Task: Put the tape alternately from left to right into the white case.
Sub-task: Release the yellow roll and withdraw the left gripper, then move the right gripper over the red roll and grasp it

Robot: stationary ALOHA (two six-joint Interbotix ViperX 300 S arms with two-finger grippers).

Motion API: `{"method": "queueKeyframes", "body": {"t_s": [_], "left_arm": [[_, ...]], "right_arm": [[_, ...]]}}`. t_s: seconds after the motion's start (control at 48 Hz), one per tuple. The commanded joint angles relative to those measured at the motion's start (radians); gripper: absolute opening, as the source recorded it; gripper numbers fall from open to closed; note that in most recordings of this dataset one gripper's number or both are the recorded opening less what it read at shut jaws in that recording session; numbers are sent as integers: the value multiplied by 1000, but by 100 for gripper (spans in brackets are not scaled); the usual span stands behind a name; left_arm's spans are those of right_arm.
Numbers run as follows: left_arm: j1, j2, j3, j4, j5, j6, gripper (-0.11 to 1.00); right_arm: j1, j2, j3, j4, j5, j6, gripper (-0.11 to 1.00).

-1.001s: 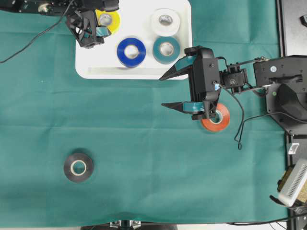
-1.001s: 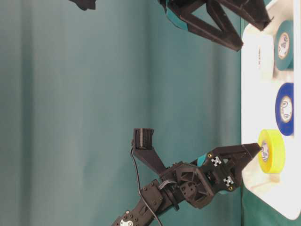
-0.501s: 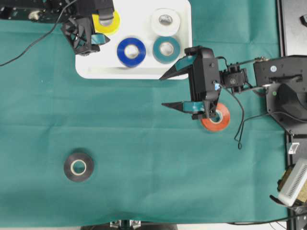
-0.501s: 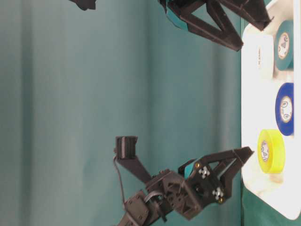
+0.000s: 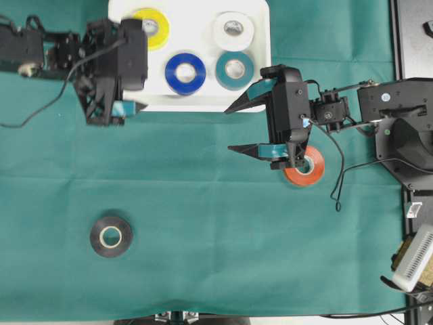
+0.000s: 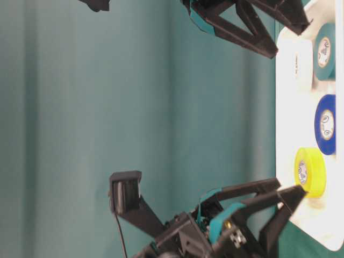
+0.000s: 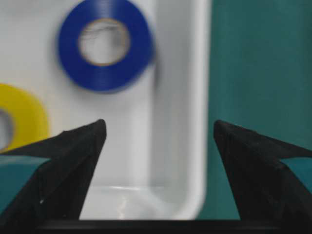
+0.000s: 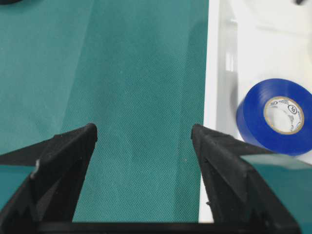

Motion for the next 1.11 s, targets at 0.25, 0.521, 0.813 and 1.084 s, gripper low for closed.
{"method": "queueKeyframes", "body": {"t_s": [0.25, 0.521, 0.813, 1.084], "left_arm": [[-89, -69, 44, 2, -80, 0, 69], [-167, -94, 94, 2, -135, -6, 69], [-219, -103, 115, -2, -153, -12, 69], [-229, -103, 123, -2, -155, -12, 69]], "right_arm": [[3, -8, -15, 3, -8, 2, 81], [2, -6, -14, 3, -8, 2, 81], [2, 11, -20, 3, -9, 2, 81], [2, 14, -21, 3, -20, 2, 81]]}}
